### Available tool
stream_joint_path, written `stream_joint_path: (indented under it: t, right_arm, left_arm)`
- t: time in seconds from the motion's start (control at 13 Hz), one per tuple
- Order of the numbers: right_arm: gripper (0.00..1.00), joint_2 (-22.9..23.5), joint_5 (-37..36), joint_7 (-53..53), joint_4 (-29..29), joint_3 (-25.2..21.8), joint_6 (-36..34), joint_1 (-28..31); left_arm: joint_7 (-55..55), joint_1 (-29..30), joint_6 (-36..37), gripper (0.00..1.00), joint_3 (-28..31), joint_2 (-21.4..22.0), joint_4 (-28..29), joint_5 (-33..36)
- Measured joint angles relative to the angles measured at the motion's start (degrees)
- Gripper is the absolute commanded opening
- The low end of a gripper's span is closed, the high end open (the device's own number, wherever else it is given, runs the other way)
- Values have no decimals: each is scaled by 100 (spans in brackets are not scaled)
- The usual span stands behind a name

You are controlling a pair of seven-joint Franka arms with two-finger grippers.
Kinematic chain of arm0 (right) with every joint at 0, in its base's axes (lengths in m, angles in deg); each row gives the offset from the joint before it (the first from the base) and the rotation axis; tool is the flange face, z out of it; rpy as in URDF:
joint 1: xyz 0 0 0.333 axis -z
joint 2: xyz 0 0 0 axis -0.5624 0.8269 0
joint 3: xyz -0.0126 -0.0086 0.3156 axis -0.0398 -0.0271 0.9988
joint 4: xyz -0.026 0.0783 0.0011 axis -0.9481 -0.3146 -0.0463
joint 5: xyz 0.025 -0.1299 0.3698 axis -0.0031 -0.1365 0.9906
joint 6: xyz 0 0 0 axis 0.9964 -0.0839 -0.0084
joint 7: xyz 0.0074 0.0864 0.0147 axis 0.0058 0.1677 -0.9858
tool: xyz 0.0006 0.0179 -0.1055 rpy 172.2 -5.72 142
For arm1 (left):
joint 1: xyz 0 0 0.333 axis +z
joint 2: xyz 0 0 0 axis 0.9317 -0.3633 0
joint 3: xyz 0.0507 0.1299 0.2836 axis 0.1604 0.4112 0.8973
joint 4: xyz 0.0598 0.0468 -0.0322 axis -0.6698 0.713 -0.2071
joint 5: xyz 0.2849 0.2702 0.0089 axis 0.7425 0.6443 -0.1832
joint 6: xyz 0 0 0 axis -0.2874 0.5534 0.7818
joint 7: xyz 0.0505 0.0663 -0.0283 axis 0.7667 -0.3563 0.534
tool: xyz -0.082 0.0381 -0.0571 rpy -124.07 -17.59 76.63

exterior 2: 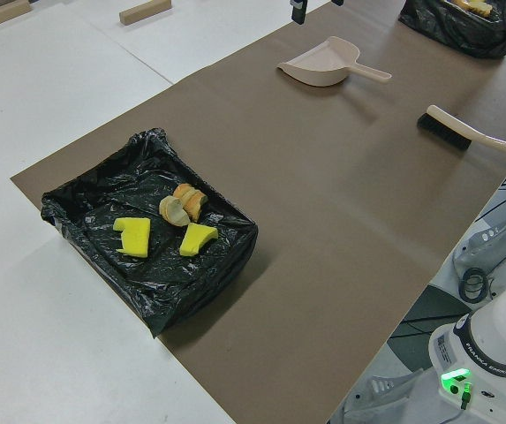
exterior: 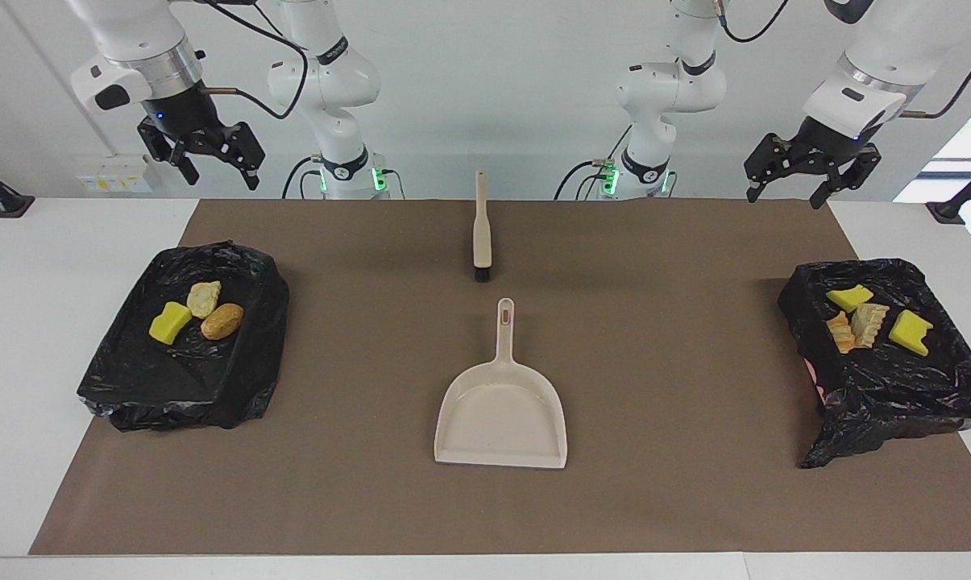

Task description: Sweep and dump trash in bin

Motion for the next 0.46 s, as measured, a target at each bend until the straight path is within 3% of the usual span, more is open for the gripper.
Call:
stream_joint_path:
  t: [0.46]
  right_arm:
    - [100,0,0,0,0,-6,0,2]
  left_arm:
    - [0,0,-140,100,0,159,226,-1]
